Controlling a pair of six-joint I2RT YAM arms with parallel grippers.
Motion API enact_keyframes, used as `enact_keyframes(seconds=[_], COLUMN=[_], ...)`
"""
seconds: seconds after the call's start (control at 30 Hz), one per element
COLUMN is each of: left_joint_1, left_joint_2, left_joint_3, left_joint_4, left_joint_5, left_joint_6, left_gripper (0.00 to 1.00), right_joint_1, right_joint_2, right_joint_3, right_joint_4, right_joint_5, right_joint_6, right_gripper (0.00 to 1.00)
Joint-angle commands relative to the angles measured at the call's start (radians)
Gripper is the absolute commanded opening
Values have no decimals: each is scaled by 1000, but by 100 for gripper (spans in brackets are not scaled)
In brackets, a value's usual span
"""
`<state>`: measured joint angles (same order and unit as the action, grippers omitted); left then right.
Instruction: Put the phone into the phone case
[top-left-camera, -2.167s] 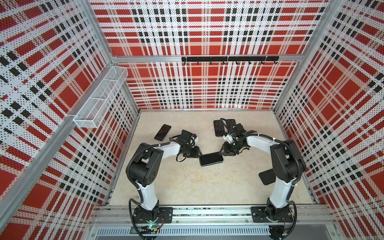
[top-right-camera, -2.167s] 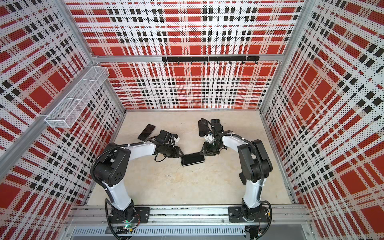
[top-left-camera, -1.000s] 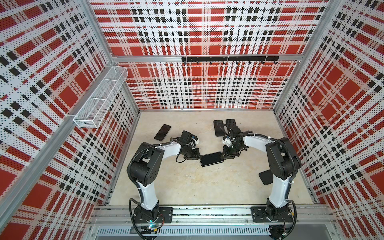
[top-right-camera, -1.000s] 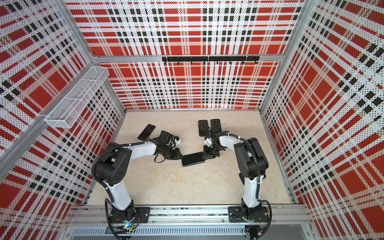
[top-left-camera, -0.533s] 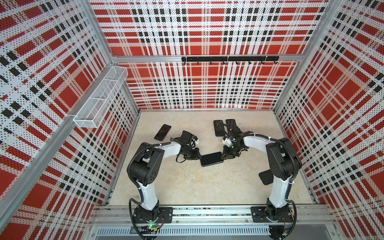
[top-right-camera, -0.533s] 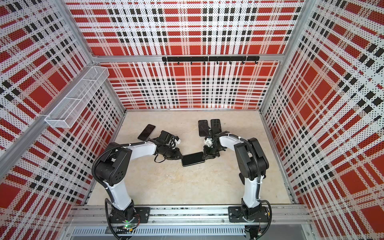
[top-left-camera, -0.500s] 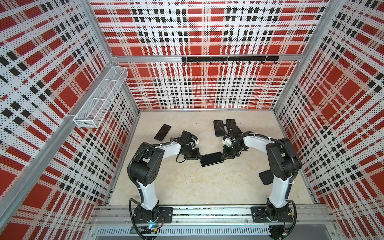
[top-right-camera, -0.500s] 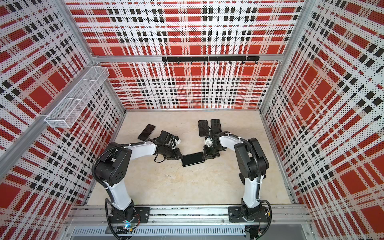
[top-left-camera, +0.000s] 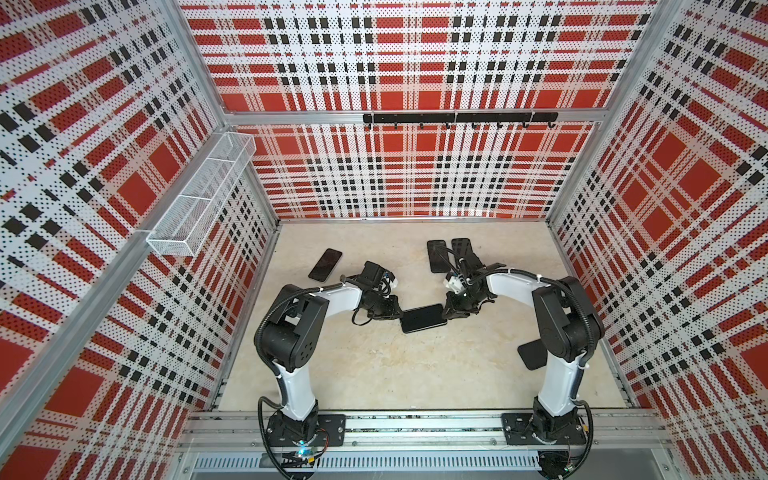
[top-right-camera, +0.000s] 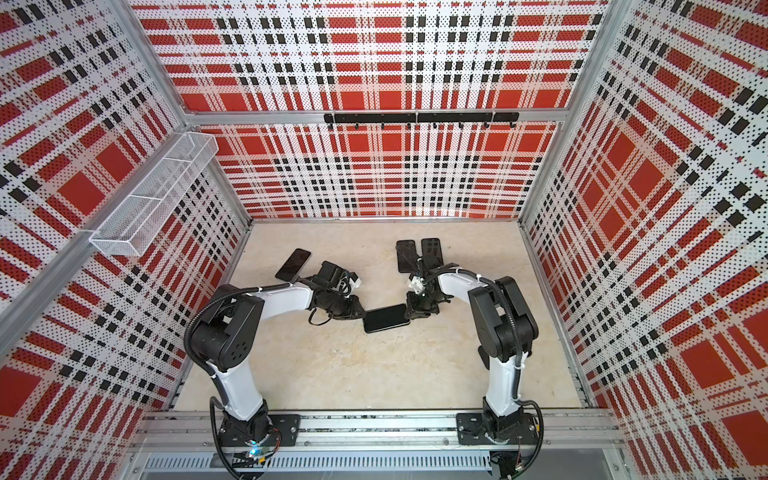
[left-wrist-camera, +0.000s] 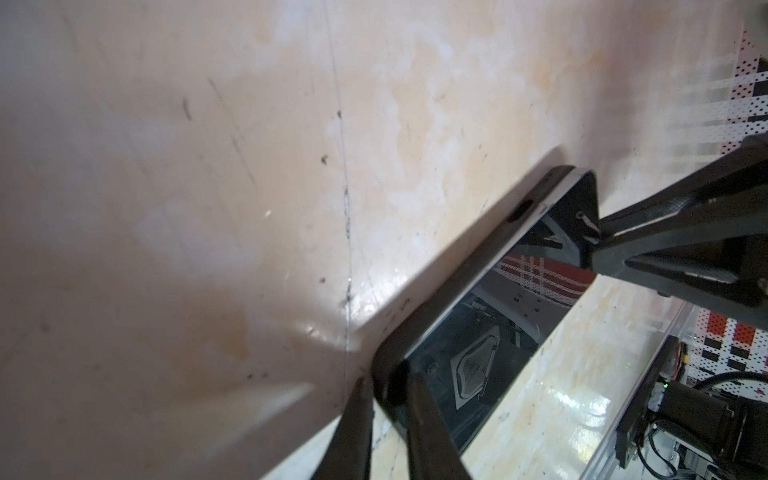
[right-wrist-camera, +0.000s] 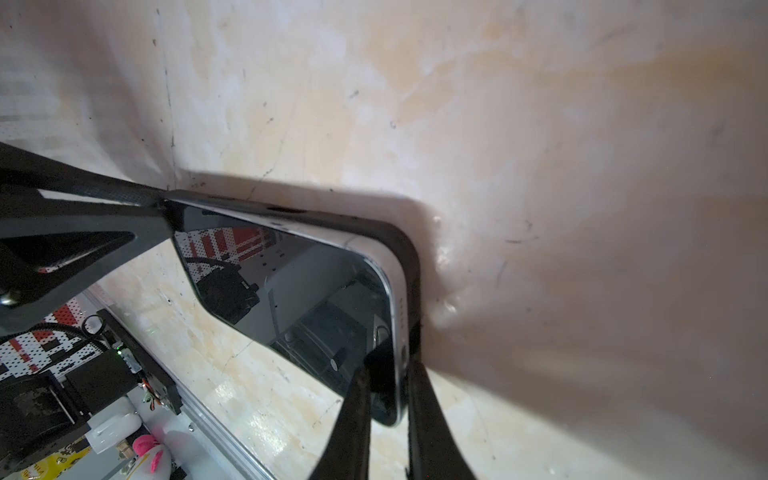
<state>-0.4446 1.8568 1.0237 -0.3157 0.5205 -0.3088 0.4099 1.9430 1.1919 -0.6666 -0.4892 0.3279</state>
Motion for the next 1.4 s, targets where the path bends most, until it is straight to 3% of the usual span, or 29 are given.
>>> enact_keyframes(seconds=[0.0, 0.77, 0.97, 1.2, 1.37], left_joint_1=[-23, -20, -20, -15, -12], left_joint_2=[57, 68, 62, 58, 56], left_joint_3=[7, 9, 8, 8, 7], left_joint_4=[17, 20, 20, 20, 17], left_joint_5=[30, 36, 36, 31, 24], left_joint_6=[10, 5, 5, 5, 7], left_gripper=[18, 18, 18, 18, 18], right_joint_1=[110, 179, 191, 151, 87], right_joint_2=[205, 398, 420, 226, 60], right_joint_3=[-115, -176, -179, -143, -21], right_joint_4=[-24, 42, 78, 50, -70], right_joint_5=[87, 290, 270, 198, 180], right_joint_6=[-5, 67, 96, 96, 62], right_gripper=[2, 0, 0, 0, 7])
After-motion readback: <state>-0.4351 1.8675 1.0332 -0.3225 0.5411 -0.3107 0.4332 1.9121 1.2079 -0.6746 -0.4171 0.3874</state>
